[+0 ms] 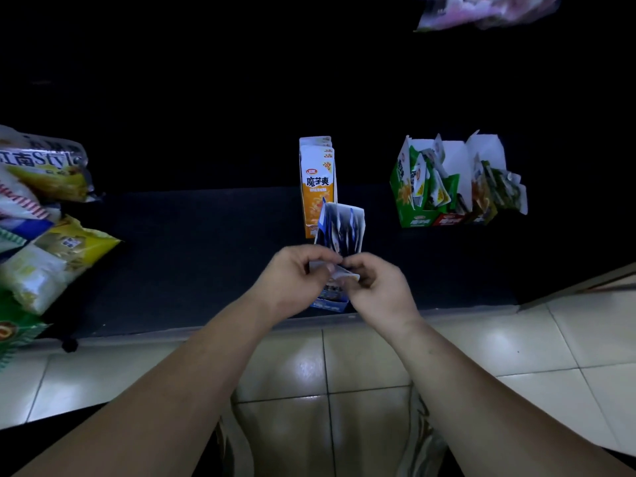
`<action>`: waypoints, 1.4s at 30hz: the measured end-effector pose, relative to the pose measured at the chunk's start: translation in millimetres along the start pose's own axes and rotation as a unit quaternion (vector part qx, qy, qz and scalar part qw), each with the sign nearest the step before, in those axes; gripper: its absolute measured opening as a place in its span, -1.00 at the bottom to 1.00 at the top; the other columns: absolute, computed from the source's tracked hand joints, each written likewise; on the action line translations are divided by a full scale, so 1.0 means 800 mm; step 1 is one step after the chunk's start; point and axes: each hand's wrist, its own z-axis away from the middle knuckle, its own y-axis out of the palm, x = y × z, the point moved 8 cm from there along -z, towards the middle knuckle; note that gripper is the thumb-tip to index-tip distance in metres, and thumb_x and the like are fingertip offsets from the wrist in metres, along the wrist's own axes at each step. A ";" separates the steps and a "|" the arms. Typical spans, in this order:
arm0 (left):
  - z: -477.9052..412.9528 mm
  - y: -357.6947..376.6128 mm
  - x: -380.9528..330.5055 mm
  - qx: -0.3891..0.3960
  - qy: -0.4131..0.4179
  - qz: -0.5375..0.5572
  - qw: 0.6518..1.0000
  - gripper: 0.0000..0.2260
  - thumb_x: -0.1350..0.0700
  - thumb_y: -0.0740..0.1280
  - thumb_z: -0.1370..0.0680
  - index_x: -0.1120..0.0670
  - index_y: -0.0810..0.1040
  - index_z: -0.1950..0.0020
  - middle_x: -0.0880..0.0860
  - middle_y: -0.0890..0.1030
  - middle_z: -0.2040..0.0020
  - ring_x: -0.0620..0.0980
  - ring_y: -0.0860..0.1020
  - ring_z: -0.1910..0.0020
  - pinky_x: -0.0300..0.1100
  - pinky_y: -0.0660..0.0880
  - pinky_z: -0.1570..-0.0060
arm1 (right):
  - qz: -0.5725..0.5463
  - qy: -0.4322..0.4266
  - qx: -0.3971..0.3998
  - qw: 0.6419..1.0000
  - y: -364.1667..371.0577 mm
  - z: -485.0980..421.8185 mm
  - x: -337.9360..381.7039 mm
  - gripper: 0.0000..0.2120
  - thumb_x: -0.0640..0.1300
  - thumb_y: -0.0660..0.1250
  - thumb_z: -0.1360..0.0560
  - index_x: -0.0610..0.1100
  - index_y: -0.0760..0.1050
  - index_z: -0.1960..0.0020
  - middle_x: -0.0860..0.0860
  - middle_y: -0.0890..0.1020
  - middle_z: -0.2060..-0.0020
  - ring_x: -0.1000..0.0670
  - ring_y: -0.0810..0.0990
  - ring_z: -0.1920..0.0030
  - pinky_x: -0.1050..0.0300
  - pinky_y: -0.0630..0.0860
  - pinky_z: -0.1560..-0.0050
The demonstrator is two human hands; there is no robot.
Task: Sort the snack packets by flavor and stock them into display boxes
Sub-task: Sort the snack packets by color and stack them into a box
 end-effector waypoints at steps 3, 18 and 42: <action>0.004 -0.004 0.002 0.000 0.020 -0.008 1.000 -0.71 0.27 0.44 -0.56 -0.01 0.65 -0.23 -0.03 0.71 0.04 -0.12 0.69 0.08 -0.26 0.62 0.01 | 0.011 0.015 -0.014 1.000 -0.006 0.000 -0.009 -0.91 -0.08 0.54 -0.48 0.05 0.66 0.16 -0.02 0.71 0.27 -0.06 0.68 0.21 -0.08 0.62 0.11; 0.039 0.006 0.032 0.003 0.050 -0.113 0.992 -0.80 0.15 0.37 -0.64 -0.13 0.67 -0.15 -0.16 0.72 0.00 -0.17 0.67 0.01 -0.08 0.62 -0.05 | 0.011 0.138 0.008 0.990 -0.016 -0.015 -0.007 -0.83 -0.21 0.39 -0.52 0.02 0.70 0.10 0.07 0.73 0.16 0.02 0.69 0.09 0.11 0.61 0.08; 0.026 0.011 0.016 -0.046 -0.060 0.114 0.991 -0.45 0.32 0.41 -0.53 -0.18 0.48 -0.40 -0.07 0.74 0.08 0.21 0.70 0.06 0.03 0.65 -0.01 | 0.023 0.066 0.044 0.997 -0.012 -0.015 0.040 -0.81 -0.23 0.39 -0.57 -0.04 0.55 0.19 -0.08 0.67 0.27 0.06 0.57 0.24 0.08 0.61 0.10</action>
